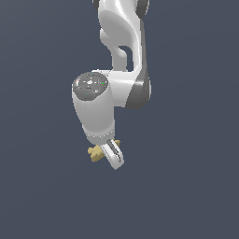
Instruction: Pick up the object and move it to a goal position.
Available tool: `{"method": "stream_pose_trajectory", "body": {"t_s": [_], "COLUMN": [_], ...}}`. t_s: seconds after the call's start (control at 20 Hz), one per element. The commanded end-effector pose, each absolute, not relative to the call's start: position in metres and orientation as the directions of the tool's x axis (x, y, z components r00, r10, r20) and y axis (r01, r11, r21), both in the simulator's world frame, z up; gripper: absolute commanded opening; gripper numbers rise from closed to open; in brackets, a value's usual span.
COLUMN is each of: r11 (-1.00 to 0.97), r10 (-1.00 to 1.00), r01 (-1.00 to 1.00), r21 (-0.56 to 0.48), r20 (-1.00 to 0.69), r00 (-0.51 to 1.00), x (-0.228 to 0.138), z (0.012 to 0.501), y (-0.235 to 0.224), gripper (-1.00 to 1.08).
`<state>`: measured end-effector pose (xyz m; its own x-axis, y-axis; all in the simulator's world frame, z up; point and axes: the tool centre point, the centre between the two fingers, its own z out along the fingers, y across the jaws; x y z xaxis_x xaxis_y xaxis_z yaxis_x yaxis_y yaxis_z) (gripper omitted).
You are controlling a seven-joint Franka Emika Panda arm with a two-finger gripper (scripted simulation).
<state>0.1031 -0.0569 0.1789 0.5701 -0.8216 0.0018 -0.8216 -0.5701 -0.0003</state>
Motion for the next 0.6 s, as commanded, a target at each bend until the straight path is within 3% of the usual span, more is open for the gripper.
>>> {"method": "stream_pose_trajectory", "body": {"t_s": [0.0,0.55], "r11": [-0.570,-0.571], "r10": [-0.821,-0.821], "r01": [-0.821,-0.821], "r21": [0.000,0.000], "r20": [0.001,0.000], "r00": [0.570,0.571], "x": [0.109,0.119], "z": [0.187,0.199], "y": [-0.057,-0.058], "gripper": [-1.00,-1.00]}}
